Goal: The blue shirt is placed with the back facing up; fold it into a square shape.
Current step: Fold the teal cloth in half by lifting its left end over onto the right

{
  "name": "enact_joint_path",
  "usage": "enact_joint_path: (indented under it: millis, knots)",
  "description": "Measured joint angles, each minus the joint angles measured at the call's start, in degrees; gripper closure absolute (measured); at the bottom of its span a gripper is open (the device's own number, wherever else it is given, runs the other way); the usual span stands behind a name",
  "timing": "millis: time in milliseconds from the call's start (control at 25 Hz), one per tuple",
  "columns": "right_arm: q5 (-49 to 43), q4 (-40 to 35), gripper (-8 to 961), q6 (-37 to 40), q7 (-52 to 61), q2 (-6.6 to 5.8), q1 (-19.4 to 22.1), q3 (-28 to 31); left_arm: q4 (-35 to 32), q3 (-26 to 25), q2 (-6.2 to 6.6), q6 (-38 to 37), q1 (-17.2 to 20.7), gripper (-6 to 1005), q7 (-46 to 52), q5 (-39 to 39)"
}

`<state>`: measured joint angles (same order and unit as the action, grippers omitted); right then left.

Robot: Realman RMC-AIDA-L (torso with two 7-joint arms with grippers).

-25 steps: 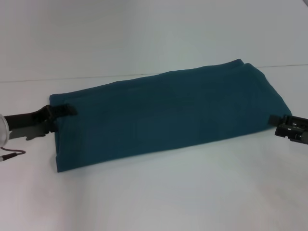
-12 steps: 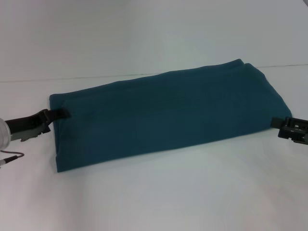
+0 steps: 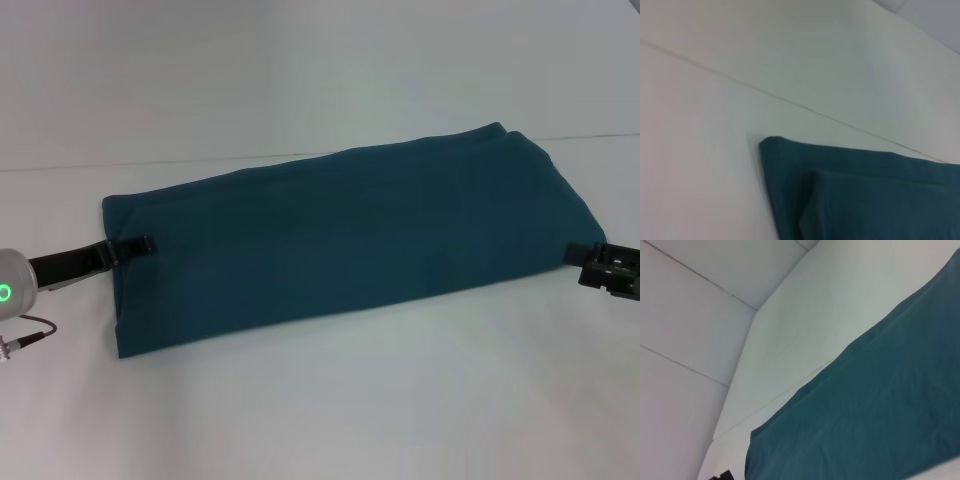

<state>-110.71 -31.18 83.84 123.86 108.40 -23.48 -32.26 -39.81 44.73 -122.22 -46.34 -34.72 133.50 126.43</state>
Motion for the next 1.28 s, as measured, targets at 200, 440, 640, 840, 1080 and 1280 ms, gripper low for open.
enact_joint_path:
  millis: [200, 440, 640, 840, 1080, 1280]
  knots:
    - [0.19, 0.03, 192, 0.03, -0.02, 0.03, 0.28, 1.69, 1.11, 0.23, -0.31, 1.73, -0.35, 143, -0.1, 0.41]
    - [-0.02, 0.06, 192, 0.21, -0.01, 0.08, 0.4, 1.98, 3.3, 0.2, -0.24, 2.95, -1.31, 143, 0.9, 0.49]
    - [-0.13, 0.07, 192, 0.24, 0.0, 0.16, 0.38, 2.02, 3.43, 0.27, -0.33, 3.33, -1.34, 142, 1.34, 0.49]
    - [-0.12, 0.07, 192, 0.18, 0.01, 0.15, 0.49, 2.03, 3.43, 0.02, -0.23, 3.5, -1.3, 142, 1.35, 0.48]
    - [-0.08, 0.07, 192, 0.18, 0.22, 0.14, 0.41, 2.03, 3.59, 0.08, -0.06, 3.57, -1.29, 142, 1.34, 0.48]
    - [0.07, 0.07, 192, 0.24, 0.31, 0.14, 0.42, 2.19, 3.61, 0.27, -0.16, 3.57, -1.17, 142, 1.42, 0.51]
